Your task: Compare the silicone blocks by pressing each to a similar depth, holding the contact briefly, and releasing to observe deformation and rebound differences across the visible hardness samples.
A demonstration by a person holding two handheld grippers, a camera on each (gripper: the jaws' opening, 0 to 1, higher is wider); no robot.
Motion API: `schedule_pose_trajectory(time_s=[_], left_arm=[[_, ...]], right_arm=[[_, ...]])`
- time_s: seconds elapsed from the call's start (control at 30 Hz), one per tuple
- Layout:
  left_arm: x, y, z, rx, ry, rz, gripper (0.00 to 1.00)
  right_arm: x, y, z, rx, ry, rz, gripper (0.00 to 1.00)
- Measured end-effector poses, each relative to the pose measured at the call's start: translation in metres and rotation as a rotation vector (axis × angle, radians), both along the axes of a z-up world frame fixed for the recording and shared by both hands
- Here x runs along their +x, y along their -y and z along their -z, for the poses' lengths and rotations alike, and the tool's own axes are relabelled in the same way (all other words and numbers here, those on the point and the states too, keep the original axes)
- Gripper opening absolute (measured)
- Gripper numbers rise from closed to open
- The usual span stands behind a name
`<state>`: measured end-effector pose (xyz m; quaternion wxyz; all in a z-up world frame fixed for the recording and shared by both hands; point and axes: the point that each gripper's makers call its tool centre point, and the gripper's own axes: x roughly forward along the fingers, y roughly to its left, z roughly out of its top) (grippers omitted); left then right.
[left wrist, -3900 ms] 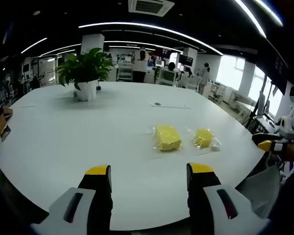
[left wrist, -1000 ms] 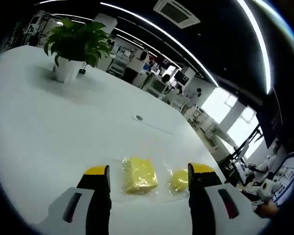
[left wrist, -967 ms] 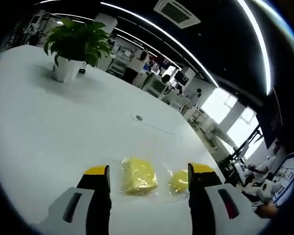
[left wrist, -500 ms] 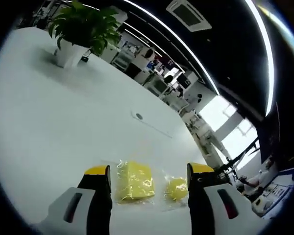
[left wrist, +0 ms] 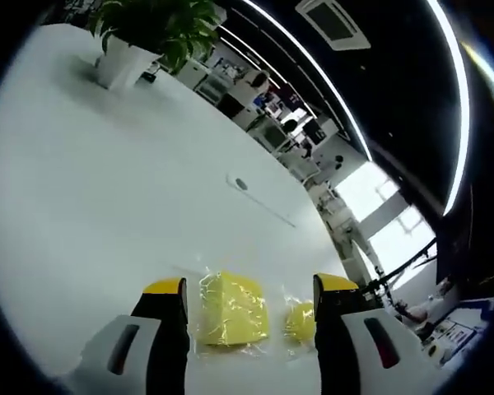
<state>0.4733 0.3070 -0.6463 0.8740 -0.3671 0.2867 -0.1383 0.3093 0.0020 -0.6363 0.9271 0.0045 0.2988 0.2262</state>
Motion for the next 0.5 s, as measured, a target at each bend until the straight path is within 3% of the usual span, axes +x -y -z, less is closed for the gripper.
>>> schedule_pose_trajectory(time_s=[0.33, 0.5], left_arm=[[0.017, 0.001, 0.024, -0.009, -0.046, 0.004, 0.6], [0.022, 0.003, 0.031, -0.057, -0.065, -0.006, 0.58]], right_arm=[[0.004, 0.004, 0.003, -0.021, -0.019, 0.004, 0.57], [0.007, 0.006, 0.003, -0.043, -0.017, 0.005, 0.56]])
